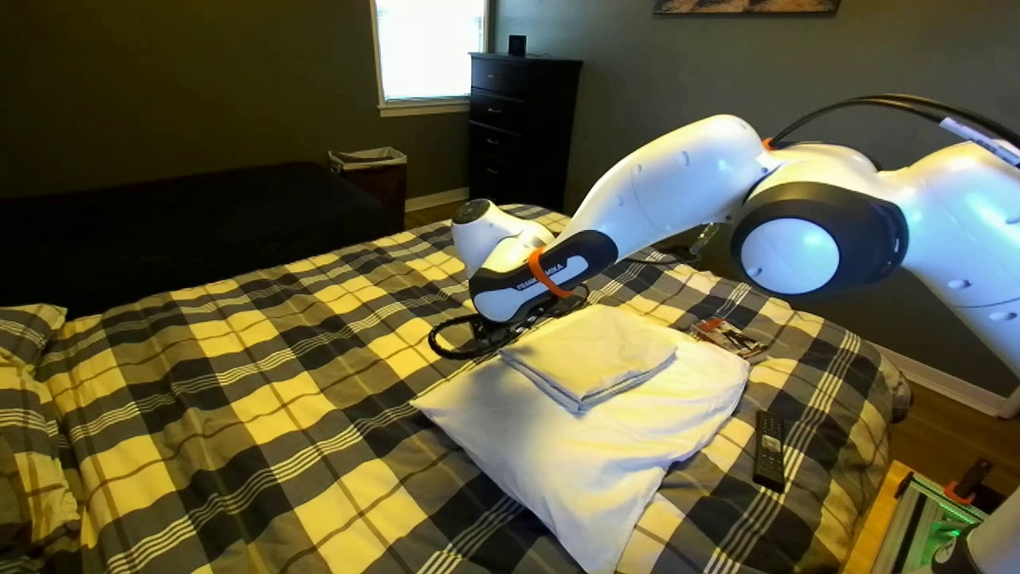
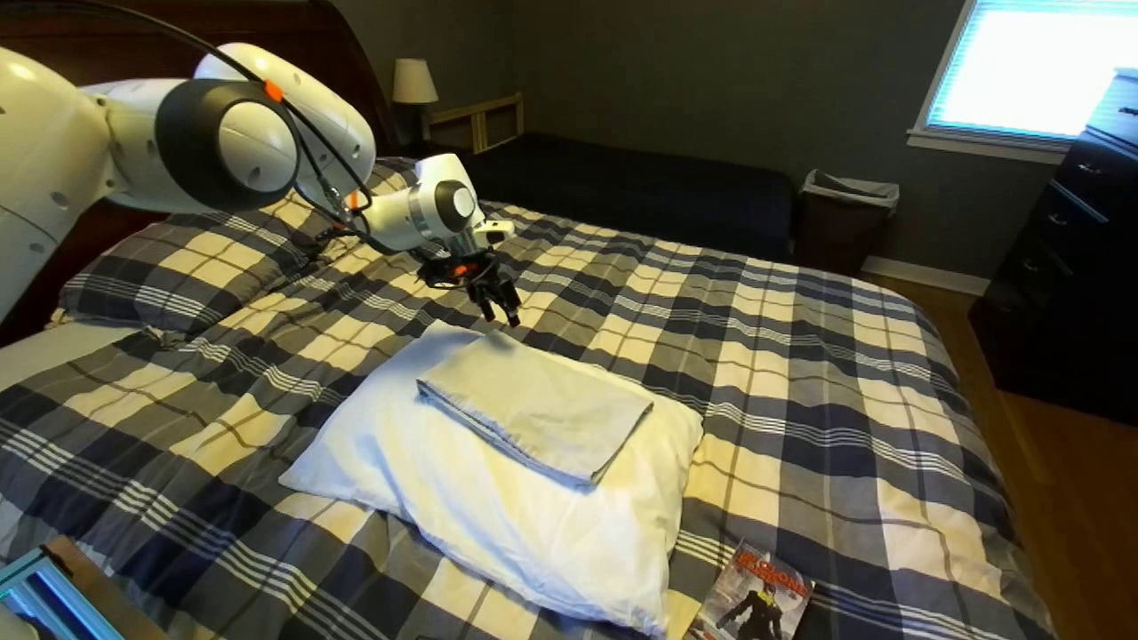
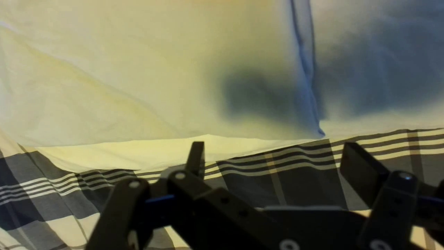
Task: Fold the towel
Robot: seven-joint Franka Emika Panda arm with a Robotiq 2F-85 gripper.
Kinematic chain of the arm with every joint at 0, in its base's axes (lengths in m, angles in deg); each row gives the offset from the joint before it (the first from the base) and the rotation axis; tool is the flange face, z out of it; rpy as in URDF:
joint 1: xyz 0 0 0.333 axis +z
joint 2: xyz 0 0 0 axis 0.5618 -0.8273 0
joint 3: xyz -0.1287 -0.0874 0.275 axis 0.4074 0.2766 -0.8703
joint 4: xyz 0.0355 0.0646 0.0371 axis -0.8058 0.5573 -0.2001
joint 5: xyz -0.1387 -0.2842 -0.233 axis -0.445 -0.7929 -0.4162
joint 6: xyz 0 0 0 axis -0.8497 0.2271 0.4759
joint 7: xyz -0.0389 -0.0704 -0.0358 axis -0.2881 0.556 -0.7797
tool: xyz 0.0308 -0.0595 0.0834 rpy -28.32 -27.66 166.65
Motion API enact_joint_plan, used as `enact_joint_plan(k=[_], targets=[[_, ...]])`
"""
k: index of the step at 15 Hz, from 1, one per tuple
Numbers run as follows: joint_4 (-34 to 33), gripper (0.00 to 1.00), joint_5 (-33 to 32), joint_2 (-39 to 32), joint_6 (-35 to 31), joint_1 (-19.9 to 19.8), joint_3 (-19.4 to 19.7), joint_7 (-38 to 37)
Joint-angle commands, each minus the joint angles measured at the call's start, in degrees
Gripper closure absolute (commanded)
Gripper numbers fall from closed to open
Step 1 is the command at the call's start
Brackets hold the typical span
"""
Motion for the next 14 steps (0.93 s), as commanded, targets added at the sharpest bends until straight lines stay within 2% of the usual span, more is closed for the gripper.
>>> enact_joint_plan(k=[1, 6, 7, 8, 14], targets=[[-6.5, 0.00, 1.4, -4.8, 3.2, 0.5, 0.4, 1.1], [-11.1, 0.00, 2.2, -7.8, 9.5, 0.5, 0.1, 2.0], [-11.9, 0.09, 2.3, -8.1, 10.9, 0.5, 0.0, 2.0], [-12.6, 0.26, 2.3, -8.4, 12.3, 0.5, 0.0, 2.1], [-17.2, 0.72, 2.0, -10.9, 16.9, 0.6, 0.3, 1.5]])
